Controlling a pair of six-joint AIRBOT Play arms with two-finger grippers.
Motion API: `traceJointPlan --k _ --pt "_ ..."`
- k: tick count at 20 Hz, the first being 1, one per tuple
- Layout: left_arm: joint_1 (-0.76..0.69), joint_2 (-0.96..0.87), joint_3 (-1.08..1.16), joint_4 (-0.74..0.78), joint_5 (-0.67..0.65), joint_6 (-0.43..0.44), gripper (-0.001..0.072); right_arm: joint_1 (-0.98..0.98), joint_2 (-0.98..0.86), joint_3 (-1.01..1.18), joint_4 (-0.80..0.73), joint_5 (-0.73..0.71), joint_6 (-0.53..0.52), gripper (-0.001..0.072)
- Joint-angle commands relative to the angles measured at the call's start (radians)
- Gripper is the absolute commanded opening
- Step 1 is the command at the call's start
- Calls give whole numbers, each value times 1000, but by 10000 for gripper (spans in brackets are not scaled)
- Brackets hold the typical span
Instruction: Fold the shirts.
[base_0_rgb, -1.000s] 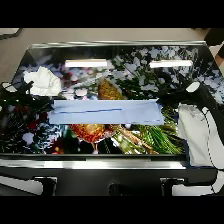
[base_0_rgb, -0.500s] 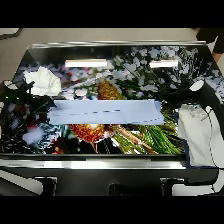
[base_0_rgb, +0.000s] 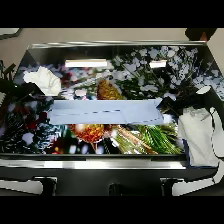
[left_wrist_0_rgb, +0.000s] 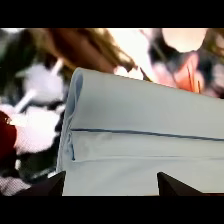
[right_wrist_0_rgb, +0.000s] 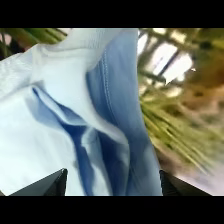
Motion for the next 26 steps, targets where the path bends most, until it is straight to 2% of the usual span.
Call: traceJointPlan --k 1,6,7,8,9,10,11,12,13,14,17,19,24,26 --pt "-14 32 3 -3 -11 -8 688 0 -53 1 48 14 -43 717" --pt "-55 31 3 -3 -11 -19 688 56 -101 1 39 8 -39 704" --pt "-68 31 3 -3 -11 -19 688 76 -105 1 36 3 -29 634" --pt "-82 31 3 -3 -11 -19 687 92 -105 1 40 -1 -26 457" --pt "-101 31 3 -3 -11 -19 685 104 -100 1 45 0 -5 201" --pt "-124 30 3 -3 -11 -19 606 110 -90 1 58 10 34 46" --pt "-154 29 -2 -3 -10 -19 435 110 -70 1 81 14 43 43" --pt "-193 29 -18 -18 -10 -14 216 110 -37 1 113 18 43 42" --pt "-239 29 -47 -58 4 19 32 110 8 1 147 18 45 42" --pt "-298 29 -96 -117 45 62 37 112 55 1 166 18 61 42" --pt "-504 21 -266 -282 268 77 36 165 216 1 140 46 152 41" --pt "-628 -14 -313 -319 406 67 36 219 307 1 105 70 214 42" --pt "-781 -185 -311 -626 524 66 37 312 519 1 88 72 355 42" --pt "-804 -233 -311 -686 529 72 37 312 599 1 81 75 399 42"
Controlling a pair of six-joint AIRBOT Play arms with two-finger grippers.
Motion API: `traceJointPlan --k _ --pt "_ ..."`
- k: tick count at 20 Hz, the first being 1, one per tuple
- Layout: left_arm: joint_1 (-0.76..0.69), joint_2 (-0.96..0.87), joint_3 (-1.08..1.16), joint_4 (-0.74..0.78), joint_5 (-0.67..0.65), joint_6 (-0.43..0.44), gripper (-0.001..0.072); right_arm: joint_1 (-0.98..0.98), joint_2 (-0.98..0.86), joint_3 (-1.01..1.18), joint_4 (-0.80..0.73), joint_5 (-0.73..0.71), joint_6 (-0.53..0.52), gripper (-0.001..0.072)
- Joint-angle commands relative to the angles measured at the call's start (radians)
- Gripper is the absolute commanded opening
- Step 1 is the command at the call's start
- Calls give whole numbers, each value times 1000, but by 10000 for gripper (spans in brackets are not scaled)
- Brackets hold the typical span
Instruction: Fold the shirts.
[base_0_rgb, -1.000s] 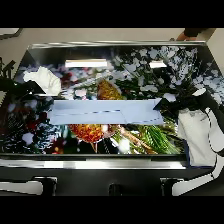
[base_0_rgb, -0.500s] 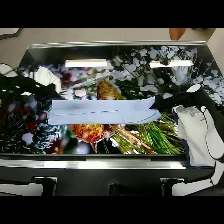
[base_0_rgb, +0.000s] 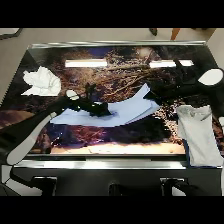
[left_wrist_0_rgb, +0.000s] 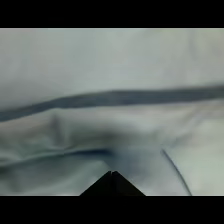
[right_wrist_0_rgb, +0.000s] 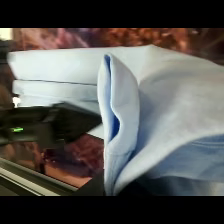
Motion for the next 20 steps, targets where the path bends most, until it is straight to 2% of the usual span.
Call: traceJointPlan --k 1,3,5,8,11,13,17,20 --pt "-69 -89 -9 -180 62 8 36 23 150 1 -22 10 106 42" --pt "-98 -108 -9 -254 75 8 36 23 209 1 -21 39 129 42" --pt "-163 -122 -9 -393 136 12 36 23 243 1 -18 64 152 42" --pt "-294 -159 15 -636 200 106 36 23 253 1 -17 63 156 42" --pt "-320 -177 47 -666 183 183 33 23 232 1 -16 23 153 41" --pt "-245 -119 46 -513 161 179 32 23 196 1 7 14 126 41" --pt "42 116 46 -5 78 39 33 86 73 1 140 -66 53 41" --pt "288 310 46 183 32 3 34 236 -60 1 217 -203 23 41"
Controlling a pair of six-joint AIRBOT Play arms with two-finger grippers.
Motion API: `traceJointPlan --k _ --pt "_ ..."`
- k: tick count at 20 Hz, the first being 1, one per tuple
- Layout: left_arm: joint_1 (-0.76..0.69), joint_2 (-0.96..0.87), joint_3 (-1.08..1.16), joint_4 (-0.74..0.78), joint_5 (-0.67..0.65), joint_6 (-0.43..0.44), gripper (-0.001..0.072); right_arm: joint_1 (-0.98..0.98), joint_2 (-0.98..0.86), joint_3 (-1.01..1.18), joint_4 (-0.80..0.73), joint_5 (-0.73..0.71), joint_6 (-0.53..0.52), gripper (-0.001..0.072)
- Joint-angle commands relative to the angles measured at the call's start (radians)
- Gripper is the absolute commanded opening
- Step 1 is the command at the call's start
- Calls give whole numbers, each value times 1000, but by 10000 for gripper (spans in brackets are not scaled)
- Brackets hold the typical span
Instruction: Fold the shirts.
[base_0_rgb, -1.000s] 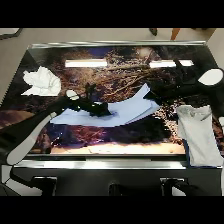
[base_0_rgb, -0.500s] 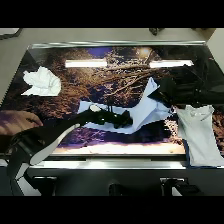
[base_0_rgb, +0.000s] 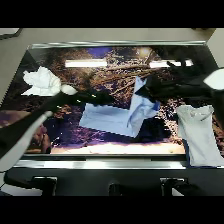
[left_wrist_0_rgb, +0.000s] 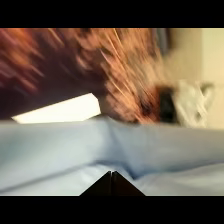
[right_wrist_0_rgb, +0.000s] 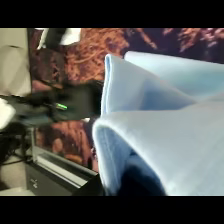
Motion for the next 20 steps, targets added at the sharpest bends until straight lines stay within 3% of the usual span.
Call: traceJointPlan --k 1,4,7,8,9,10,13,15,20 --pt "278 218 2 266 -63 -52 34 150 -153 1 127 -170 -60 41" --pt "462 379 2 267 -119 -37 35 279 -327 1 253 -323 -114 42" --pt "554 512 2 268 -163 -20 35 374 -502 1 384 -452 -173 53" --pt "562 542 1 274 -177 -19 35 399 -547 1 426 -501 -177 300" --pt "563 568 2 290 -193 -11 35 412 -578 1 484 -508 -197 655" --pt "563 585 1 306 -211 -9 35 411 -594 1 546 -476 -273 689" --pt "563 596 -11 356 -224 -9 36 333 -558 1 471 -321 -323 695" --pt "563 595 -40 394 -221 -10 36 230 -491 1 313 -227 -259 694" --pt "563 595 -95 406 -222 -2 36 -19 -324 -12 -359 67 15 674"
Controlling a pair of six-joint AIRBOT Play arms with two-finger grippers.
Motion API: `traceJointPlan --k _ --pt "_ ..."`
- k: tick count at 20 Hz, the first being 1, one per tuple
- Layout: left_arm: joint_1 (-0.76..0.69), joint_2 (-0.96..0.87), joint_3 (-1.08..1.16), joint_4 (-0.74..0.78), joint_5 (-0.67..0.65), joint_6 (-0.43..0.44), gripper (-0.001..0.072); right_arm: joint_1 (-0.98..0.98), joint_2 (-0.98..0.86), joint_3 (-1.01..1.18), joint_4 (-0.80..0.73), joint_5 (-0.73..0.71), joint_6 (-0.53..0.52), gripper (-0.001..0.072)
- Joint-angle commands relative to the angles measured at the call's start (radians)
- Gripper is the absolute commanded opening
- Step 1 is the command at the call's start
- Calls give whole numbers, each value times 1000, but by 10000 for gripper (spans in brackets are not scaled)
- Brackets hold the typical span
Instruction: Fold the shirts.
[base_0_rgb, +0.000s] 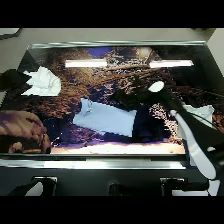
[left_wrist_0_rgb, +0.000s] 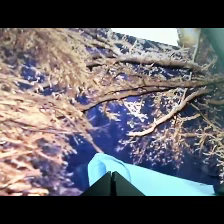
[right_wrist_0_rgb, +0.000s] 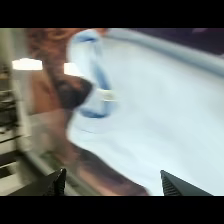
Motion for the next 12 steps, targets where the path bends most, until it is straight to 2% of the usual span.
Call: traceJointPlan --k 1,3,6,8,9,12 --pt "2 4 -28 17 -3 4 36 -136 70 -39 -468 269 176 674" --pt "2 3 -30 17 -4 4 36 -140 70 -152 -447 240 174 671" --pt "2 3 -30 16 -4 3 36 -88 49 -287 -267 11 126 669" --pt "2 3 -30 16 -4 0 36 -48 2 -299 -173 -78 104 655" --pt "2 3 -30 16 -4 0 36 -33 -21 -299 -117 -101 87 545" --pt "2 3 -30 16 -4 0 36 -27 -35 -290 -21 -142 40 37"
